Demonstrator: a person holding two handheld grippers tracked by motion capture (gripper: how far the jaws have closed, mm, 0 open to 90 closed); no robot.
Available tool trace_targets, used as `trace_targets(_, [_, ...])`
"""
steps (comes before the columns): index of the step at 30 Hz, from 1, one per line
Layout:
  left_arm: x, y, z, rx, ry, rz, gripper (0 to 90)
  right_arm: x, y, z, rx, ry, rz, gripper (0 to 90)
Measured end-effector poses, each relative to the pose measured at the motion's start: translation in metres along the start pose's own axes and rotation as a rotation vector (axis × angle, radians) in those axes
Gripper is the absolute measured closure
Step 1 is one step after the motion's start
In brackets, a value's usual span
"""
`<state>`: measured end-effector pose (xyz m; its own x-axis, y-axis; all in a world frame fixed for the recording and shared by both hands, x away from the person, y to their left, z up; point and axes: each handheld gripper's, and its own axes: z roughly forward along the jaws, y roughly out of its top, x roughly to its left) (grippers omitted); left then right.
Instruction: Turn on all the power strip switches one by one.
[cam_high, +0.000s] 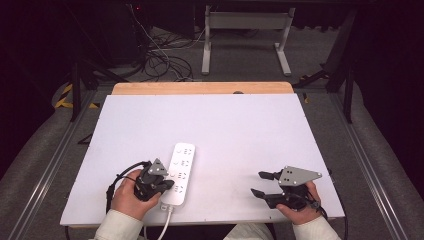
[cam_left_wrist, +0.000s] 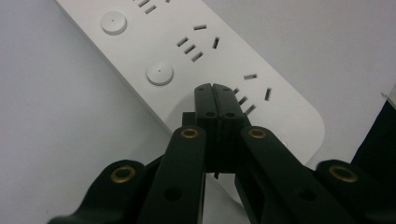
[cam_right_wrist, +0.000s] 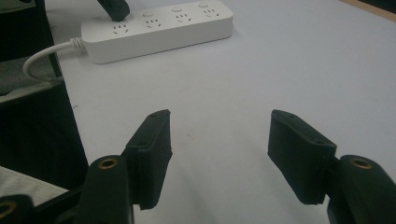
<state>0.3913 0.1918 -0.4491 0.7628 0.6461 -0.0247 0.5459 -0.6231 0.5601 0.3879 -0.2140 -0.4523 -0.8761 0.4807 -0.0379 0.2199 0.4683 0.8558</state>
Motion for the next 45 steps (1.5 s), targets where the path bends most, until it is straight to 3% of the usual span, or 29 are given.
trace_targets(3, [-0.005,0.001,0.000,0.004,0.035,0.021,90.0,0.000,0.000,0.000,-0.001,0.000,0.000,39.8])
trace_targets(5, [-0.005,0.001,-0.003,-0.024,0.038,0.017,90.0,0.000,0.000,0.000,-0.001,-0.001,0.002,39.8])
trace_targets(8, [-0.001,0.004,-0.012,-0.091,0.001,-0.001,90.0,-0.001,0.000,0.000,-0.001,-0.002,0.002,39.7])
trace_targets(10, [0.000,0.007,-0.019,-0.117,0.013,0.003,90.0,-0.002,-0.001,0.000,0.000,-0.002,0.004,39.7])
trace_targets(19, [0.007,0.008,-0.019,-0.143,0.012,-0.015,90.0,-0.001,0.000,0.001,0.004,-0.004,0.003,39.5])
trace_targets(27, [0.017,0.014,-0.010,-0.175,0.010,-0.044,90.0,-0.002,-0.001,0.002,0.005,0.000,0.007,39.4])
trace_targets(33, [0.021,0.017,0.002,-0.151,0.016,-0.041,90.0,-0.002,-0.001,0.002,0.005,0.001,0.007,39.2])
trace_targets(45, [0.023,0.016,0.009,-0.104,0.037,-0.036,90.0,-0.002,-0.001,0.001,0.007,0.002,0.007,38.9])
